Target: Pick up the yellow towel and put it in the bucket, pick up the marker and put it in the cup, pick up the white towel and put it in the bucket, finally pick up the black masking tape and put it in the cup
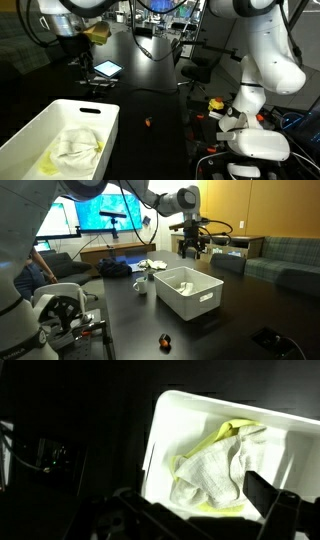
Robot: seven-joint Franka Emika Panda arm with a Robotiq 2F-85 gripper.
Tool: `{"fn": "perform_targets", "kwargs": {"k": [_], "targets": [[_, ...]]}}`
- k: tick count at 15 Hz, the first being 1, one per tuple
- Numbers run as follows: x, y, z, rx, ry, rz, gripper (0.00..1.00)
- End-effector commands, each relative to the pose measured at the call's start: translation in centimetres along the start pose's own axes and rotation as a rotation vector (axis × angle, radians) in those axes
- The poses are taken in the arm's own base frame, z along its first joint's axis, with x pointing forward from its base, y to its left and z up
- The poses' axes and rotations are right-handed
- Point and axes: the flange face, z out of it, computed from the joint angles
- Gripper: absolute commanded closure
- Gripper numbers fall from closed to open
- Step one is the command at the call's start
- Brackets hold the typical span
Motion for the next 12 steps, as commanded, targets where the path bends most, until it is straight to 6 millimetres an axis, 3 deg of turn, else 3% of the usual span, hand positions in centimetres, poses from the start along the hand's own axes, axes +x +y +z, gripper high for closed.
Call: {"fn": "perform_targets", "kwargs": {"k": [1, 7, 12], "targets": [[-3.2, 0.9, 3.0, 0.092, -0.004, 0.091, 0.0], [-7.8, 1.9, 10.8, 0.22, -0.03, 0.199, 0.0], [-13.9, 2.3, 18.1, 0.314, -0.083, 0.303, 0.0]]}}
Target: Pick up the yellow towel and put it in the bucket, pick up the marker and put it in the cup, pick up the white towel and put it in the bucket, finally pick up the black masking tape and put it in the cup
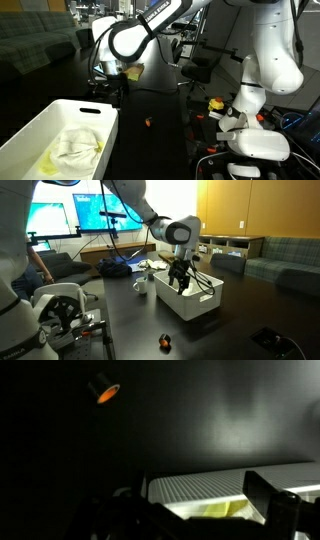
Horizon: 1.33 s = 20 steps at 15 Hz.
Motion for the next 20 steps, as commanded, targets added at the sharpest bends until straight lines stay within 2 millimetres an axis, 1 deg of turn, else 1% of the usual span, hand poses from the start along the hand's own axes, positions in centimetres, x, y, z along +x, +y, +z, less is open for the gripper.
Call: {"fn": "perform_targets", "kwargs": {"k": [1, 4, 6, 8, 10, 12, 16, 20], "targets": [[-5.4, 2.6, 3.8, 0.063, -0.007, 0.095, 0.0], [-9.8, 5.0, 7.9, 0.1, -0.044, 0.193, 0.0], [-11.5, 6.3, 9.7, 0.12, -0.062, 0.254, 0.0], [-12.5, 7.2, 11.0, 0.127, -0.074, 0.313, 0.0], [-12.9, 7.9, 11.7, 0.135, -0.068, 0.368, 0.0], [-12.7, 8.3, 11.9, 0.148, -0.037, 0.409, 0.0], [-11.3, 8.4, 12.1, 0.178, 0.034, 0.54, 0.0], [-10.5, 8.8, 13.5, 0.198, 0.044, 0.641, 0.0]]}}
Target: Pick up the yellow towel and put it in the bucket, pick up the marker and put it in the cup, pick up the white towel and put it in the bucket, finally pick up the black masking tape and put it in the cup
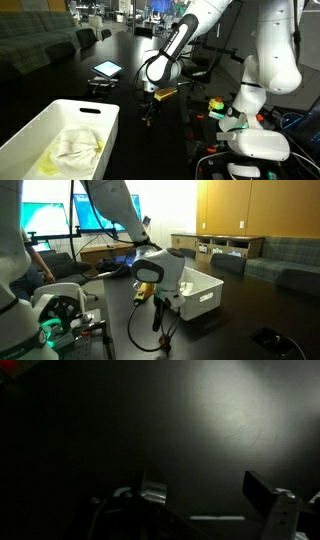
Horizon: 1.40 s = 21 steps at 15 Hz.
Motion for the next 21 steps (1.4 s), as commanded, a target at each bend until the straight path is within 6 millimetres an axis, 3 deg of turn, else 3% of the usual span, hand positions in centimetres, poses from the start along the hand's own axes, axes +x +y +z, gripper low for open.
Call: {"fn": "perform_targets", "kwargs": {"k": [1, 7, 21], "targets": [[0.7, -0.2, 1.4, 0.024, 0.013, 0.089, 0.0], [1.3, 0.7, 3.2, 0.021, 0.019, 0.18, 0.0], [4.4, -0.5, 3.7, 0.03, 0.053, 0.237, 0.0]]}}
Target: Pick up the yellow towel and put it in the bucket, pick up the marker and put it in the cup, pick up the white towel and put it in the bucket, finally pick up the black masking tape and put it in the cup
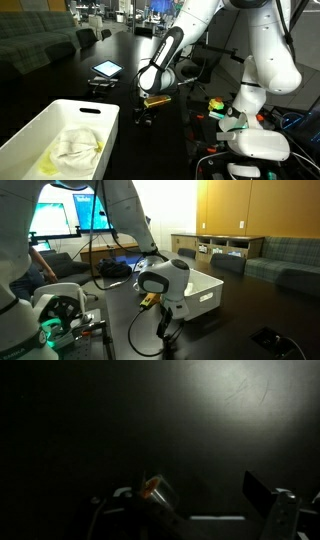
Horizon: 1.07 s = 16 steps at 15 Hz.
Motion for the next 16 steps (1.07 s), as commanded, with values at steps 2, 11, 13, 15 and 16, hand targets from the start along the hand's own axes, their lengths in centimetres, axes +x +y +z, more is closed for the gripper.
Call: {"fn": "perform_targets", "kwargs": {"k": [2, 11, 13, 15, 16], "targets": [[1.4, -0.9, 0.5, 0.007, 0.015, 0.019, 0.0], [2.1, -0.9, 1.4, 0.003, 0.007, 0.035, 0.0], [2.2, -0.8, 1.7, 0.001, 0.004, 0.041, 0.0], [2.3, -0.8, 1.8, -0.002, 0.002, 0.045, 0.0], [2.4, -0.7, 1.8, -0.002, 0.002, 0.048, 0.0]]}}
